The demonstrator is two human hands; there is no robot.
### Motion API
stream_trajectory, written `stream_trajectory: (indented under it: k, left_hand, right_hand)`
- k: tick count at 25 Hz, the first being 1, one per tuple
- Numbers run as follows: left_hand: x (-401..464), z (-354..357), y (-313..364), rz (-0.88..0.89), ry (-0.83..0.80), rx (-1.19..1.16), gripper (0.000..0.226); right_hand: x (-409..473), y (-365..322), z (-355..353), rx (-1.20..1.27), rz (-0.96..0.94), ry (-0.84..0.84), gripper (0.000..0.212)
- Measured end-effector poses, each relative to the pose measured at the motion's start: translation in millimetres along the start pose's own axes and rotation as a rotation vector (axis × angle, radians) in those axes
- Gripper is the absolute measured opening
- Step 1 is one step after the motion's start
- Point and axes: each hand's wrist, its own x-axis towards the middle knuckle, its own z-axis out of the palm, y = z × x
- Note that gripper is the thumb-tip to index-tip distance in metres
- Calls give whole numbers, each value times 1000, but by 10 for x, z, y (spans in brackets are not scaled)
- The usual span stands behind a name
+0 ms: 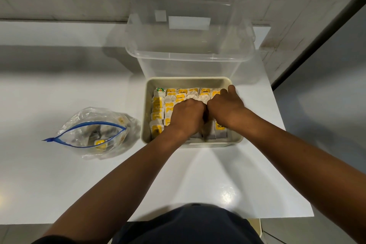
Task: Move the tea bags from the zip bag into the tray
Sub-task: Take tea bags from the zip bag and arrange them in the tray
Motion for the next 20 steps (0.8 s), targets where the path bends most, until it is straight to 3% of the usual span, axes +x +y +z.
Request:
stream_trajectory:
  k: [4,9,15,20]
  left_hand:
    - [-5,-26,-71,-7,36,-128,19]
    - [-189,-333,-391,-74,186,-344,15]
    - [-922,-708,-899,-142,298,-380,9]
    - [-1589,-801,-1364,-173,409,-328,6]
  right_hand:
    - [3,171,-119,98,-48,97,14]
    - [-147,324,-291,528,-53,242,20]
    - [-279,-329,-508,708,-220,416,13]
    - [-261,-1211,-833,876,-382,457,12]
